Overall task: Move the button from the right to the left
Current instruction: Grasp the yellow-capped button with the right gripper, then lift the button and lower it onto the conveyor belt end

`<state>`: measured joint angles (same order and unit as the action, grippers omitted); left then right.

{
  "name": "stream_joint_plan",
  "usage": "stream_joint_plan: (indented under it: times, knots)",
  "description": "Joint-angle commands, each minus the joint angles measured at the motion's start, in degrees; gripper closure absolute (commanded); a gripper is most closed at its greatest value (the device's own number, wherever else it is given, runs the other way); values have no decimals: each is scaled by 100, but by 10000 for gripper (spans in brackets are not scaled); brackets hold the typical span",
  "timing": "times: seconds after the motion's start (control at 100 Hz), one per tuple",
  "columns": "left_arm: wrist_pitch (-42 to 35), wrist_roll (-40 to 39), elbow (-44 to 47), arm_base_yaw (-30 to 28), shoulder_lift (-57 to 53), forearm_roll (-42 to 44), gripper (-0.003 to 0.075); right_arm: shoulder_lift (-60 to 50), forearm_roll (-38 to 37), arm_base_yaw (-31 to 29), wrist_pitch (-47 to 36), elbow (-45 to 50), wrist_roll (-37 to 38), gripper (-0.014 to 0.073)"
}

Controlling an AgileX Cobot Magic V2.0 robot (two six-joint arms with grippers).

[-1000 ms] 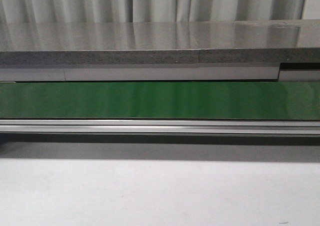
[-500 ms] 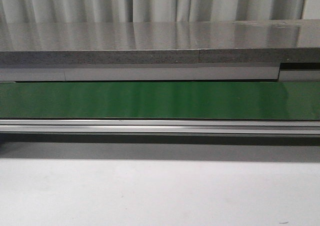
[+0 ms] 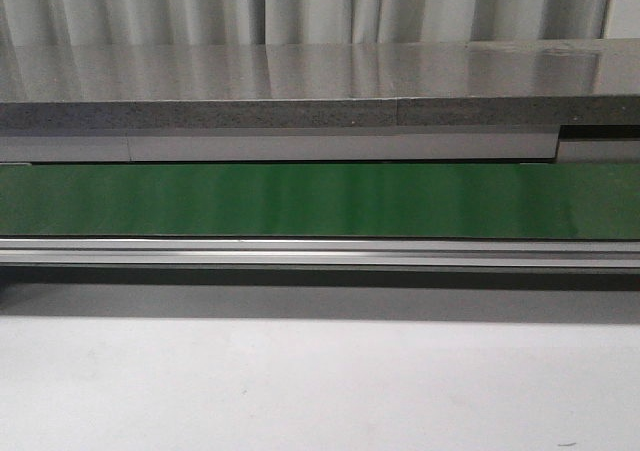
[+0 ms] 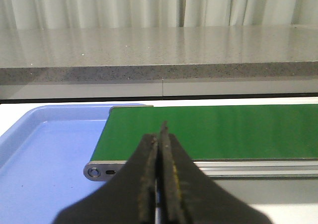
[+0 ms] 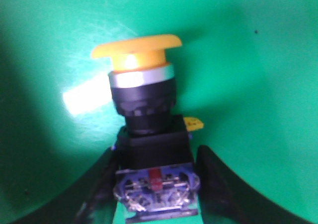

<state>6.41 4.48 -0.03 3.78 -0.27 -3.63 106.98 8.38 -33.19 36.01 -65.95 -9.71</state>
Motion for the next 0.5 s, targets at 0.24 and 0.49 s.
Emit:
stream_joint_plan:
  times: [0.24,0.49]
  knots:
    - [-430,-62,255,33,-182,-5,741,-1439,133,386,530,-177,-60,463]
    - [-430,-62,255,33,-182,-5,741,-1910,225,921,918,-145,163,463]
